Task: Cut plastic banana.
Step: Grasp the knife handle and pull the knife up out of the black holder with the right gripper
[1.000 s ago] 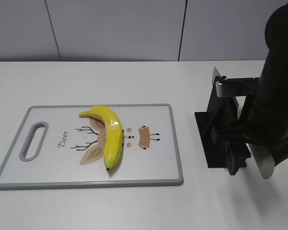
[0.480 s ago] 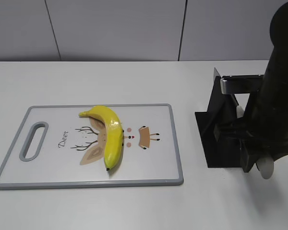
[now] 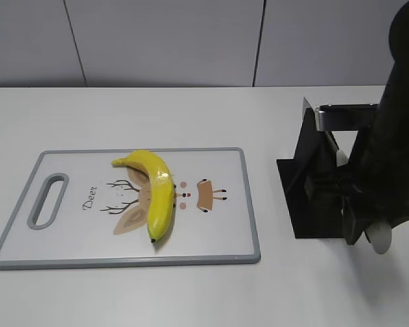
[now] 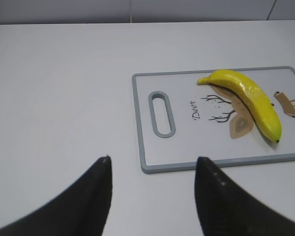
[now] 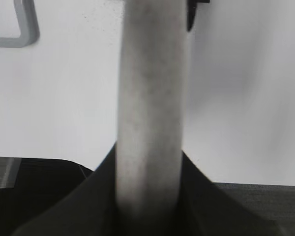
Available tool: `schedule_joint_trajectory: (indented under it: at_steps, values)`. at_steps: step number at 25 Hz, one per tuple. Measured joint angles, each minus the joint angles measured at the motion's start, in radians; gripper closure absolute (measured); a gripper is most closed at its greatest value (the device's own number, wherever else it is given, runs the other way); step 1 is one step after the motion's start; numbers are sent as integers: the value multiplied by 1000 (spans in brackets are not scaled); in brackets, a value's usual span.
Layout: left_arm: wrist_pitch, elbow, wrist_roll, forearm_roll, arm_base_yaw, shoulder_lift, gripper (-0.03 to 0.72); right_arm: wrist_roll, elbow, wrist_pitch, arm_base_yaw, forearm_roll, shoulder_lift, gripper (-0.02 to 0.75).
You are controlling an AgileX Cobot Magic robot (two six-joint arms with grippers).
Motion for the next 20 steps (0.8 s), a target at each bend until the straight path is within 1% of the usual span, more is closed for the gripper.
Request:
schedule_joint_trajectory:
  at_steps: [9,13,20]
  values:
    - [0,0,0,0,0,0,170,9,-17,27,0,-13,-95,570]
    - [0,0,0,0,0,0,170,17,-73,86,0,-59,-123,571]
    - [0,0,0,0,0,0,170,4,-187,108,0,-64,-181,571]
